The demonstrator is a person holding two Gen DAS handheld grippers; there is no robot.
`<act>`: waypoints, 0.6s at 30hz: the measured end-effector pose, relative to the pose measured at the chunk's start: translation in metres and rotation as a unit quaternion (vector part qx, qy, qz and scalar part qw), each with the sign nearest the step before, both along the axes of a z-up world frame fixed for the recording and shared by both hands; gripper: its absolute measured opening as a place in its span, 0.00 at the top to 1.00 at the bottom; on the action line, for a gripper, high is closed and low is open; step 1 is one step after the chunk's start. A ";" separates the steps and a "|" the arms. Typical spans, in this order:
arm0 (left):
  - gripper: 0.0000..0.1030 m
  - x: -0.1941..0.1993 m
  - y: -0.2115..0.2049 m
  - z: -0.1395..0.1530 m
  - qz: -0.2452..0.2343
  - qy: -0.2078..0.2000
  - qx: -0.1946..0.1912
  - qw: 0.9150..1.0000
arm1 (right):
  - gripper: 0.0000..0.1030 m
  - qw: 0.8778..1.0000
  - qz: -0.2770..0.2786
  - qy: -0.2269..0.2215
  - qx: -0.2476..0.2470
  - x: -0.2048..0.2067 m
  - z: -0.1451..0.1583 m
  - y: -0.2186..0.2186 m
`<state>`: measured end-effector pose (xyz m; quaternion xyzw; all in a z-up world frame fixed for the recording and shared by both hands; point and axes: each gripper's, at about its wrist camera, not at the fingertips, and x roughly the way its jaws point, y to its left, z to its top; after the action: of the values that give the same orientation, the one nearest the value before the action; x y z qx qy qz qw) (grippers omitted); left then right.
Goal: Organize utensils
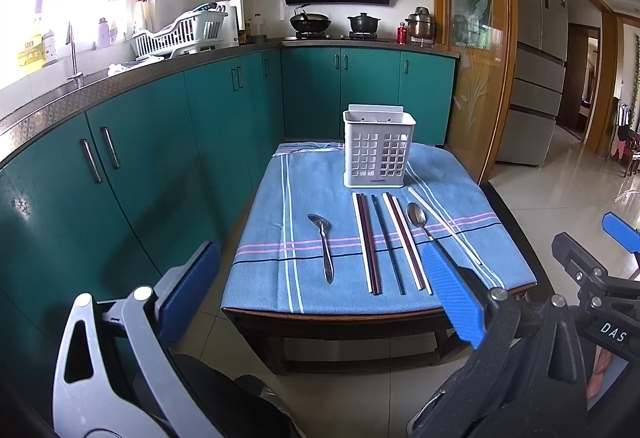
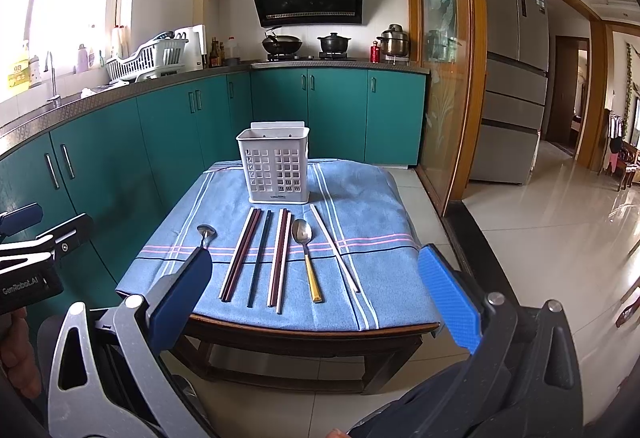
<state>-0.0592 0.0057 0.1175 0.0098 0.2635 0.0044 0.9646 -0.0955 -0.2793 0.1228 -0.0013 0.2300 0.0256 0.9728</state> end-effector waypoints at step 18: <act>0.03 0.010 0.003 -0.010 0.008 0.022 -0.002 1.000 | 0.03 1.000 0.000 0.005 0.003 0.003 -0.007 -0.002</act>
<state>-0.0495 0.0083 0.1070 0.0062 0.2850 0.0114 0.9584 -0.0927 -0.2808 0.1157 0.0022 0.2347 0.0264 0.9717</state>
